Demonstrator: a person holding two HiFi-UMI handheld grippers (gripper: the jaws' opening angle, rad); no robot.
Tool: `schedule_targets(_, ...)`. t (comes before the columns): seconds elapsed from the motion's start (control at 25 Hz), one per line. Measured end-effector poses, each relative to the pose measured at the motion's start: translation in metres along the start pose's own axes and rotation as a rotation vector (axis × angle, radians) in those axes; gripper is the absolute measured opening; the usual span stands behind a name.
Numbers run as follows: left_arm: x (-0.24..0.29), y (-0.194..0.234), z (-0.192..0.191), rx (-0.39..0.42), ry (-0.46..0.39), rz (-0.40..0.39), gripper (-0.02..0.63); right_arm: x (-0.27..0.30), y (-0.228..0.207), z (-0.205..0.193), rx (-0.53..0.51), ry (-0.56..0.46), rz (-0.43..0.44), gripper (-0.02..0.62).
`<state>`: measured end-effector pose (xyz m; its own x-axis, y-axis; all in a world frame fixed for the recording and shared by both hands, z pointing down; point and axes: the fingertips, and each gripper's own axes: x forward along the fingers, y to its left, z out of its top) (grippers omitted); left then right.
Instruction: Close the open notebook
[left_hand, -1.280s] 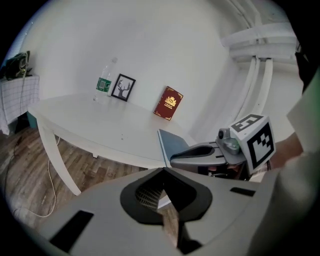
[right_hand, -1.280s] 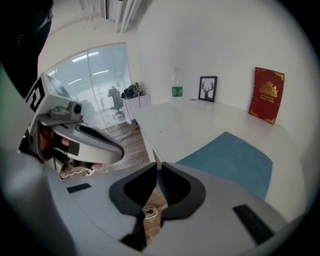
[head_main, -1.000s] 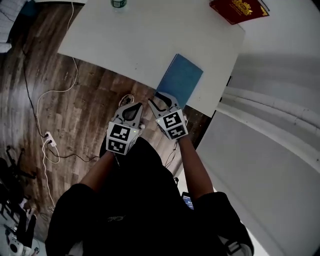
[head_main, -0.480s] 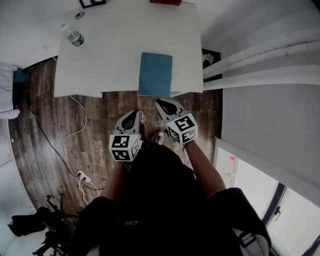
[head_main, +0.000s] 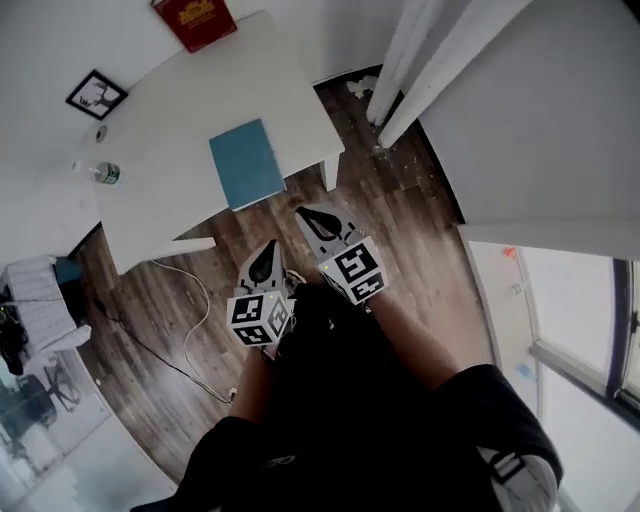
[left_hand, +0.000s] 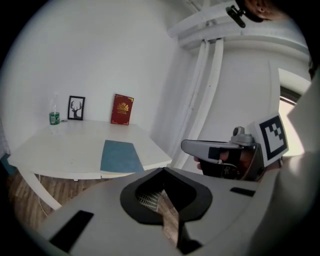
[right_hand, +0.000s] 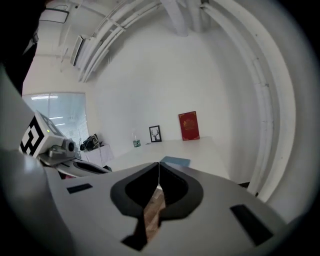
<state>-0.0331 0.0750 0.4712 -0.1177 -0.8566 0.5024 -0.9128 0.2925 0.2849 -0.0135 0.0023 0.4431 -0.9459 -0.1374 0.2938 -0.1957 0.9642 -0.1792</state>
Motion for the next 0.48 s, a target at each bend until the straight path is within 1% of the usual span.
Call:
schedule_targets(0.12,0.001,-0.014,0.007,0.030,0.001,-0.048,0.003,-0.026,-0.002,0.000,0.013,-0.041,-0.076,0.026)
schedule_targets(0.24,0.003,-0.022,0.022,0.082,-0.006,-0.096,0.003,-0.038,-0.012,0.004,0.022,-0.059,-0.161,0.026)
schedule_targets(0.36,-0.009,-0.024,0.035,0.130,-0.042,-0.116,0.003,-0.045,0.001,0.016,-0.025,-0.079,-0.179,0.023)
schedule_targets(0.48,-0.031,-0.009,0.054,0.147,-0.112,-0.093,0.003,-0.044,0.026,0.035,-0.082,-0.127,-0.188,0.023)
